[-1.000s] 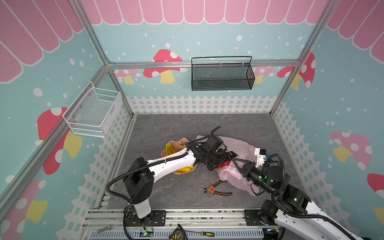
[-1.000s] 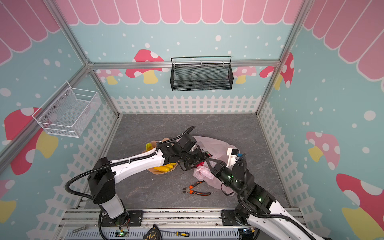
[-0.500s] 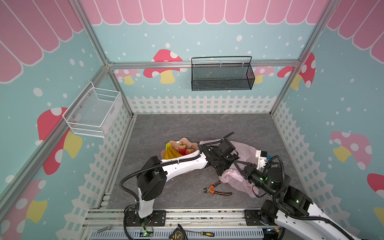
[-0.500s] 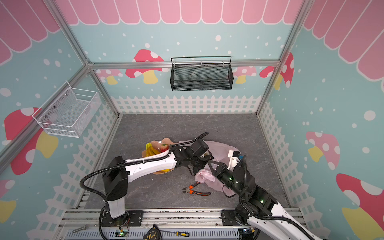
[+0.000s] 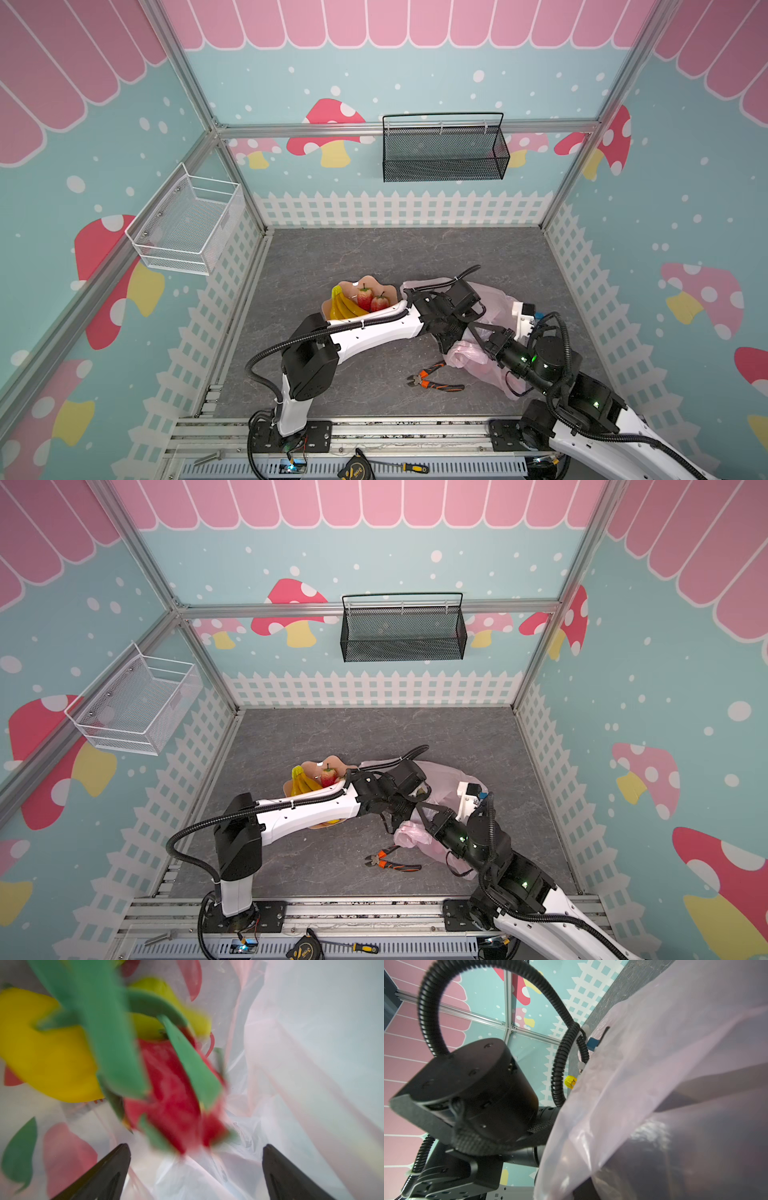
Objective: Place the fruits into the plastic bag
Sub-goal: 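Open the left gripper to release the dragon fruit into the bag, then withdraw the left gripper from the bag back over the fruit bowl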
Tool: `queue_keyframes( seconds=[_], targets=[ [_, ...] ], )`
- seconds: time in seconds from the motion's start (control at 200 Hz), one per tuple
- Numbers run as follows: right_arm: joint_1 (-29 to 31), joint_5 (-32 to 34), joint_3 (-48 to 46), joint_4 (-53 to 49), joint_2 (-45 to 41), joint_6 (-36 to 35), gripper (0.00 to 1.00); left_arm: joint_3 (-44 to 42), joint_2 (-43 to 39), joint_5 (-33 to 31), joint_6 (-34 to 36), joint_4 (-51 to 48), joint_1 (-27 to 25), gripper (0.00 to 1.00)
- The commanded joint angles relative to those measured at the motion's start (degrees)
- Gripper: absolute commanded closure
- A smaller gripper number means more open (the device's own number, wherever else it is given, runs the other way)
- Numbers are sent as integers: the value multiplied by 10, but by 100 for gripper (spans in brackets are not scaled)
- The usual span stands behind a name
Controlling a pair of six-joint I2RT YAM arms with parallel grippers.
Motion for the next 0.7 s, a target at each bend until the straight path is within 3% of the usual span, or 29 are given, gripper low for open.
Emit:
queue_keyframes(
  seconds=[0.0,0.255,0.69],
  targets=[
    [-2,8,-1,-12,-11,3,99,13,-28,-22,31,-32,14,0],
    [-2,13,3,-17,-4,3,99,2,-60,-35,57,-46,36,0],
    [-1,13,34,-86,9,-12,99,-25,-114,-121,91,-99,88,0]
  ],
)
